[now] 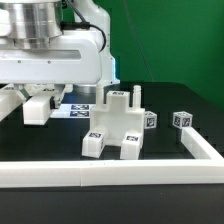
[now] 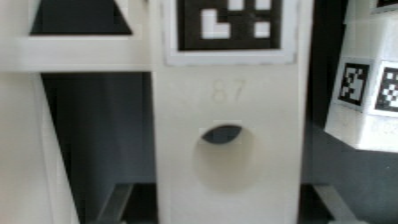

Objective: Assemble chair

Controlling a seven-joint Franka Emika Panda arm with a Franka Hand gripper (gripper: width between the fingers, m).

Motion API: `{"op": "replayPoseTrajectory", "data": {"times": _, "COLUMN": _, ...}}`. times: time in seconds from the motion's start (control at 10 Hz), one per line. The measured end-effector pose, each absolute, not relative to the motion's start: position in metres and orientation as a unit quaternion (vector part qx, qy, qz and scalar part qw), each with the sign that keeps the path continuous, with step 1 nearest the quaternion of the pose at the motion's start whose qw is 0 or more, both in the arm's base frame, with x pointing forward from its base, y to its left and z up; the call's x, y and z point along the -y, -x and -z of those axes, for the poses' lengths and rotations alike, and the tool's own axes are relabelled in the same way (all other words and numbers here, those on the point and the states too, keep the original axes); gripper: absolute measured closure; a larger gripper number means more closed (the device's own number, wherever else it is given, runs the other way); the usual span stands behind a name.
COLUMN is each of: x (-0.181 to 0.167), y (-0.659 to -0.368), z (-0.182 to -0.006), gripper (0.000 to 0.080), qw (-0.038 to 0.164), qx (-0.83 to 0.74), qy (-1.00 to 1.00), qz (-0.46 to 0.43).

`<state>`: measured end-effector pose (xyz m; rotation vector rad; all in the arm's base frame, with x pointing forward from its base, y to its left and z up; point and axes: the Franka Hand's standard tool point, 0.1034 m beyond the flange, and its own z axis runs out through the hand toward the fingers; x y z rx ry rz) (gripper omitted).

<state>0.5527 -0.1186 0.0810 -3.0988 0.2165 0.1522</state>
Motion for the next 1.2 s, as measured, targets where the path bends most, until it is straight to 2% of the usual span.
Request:
{"op": "replayPoseTrajectory", "data": {"times": 0.1, "x": 0.119, "y": -0.553, "z": -0.083, "gripper": 0.0511, "qw": 0.017, "qx": -0.069, "qy": 0.996, "qz": -0.050}}
{"op": "replayPoseTrajectory", "data": {"times": 0.5, "x": 0.109, "y": -0.560, "z": -0.127, "gripper": 0.0511, "qw": 0.036, "qx": -0.068, "qy": 0.996, "qz": -0.049}}
{"op": "replayPoseTrajectory", "data": {"times": 0.9, "x": 0.105, "y": -0.559, "z": -0.126, "gripper": 0.0511, "qw": 0.035, "qx": -0.095, "qy": 0.994, "qz": -0.050}}
{"op": "replayPoseTrajectory", "data": {"times": 1.0, "x": 0.102, "y": -0.559, "z": -0.126, "gripper": 0.0511, "qw": 0.035, "qx": -0.148, "qy": 0.987, "qz": -0.051}}
{"op": "replayPoseTrajectory", "data": {"times": 1.2, "x": 0.078, "y": -0.555, "z": -0.124, "gripper": 0.0511, "qw": 0.031, "qx": -0.214, "qy": 0.975, "qz": -0.057}}
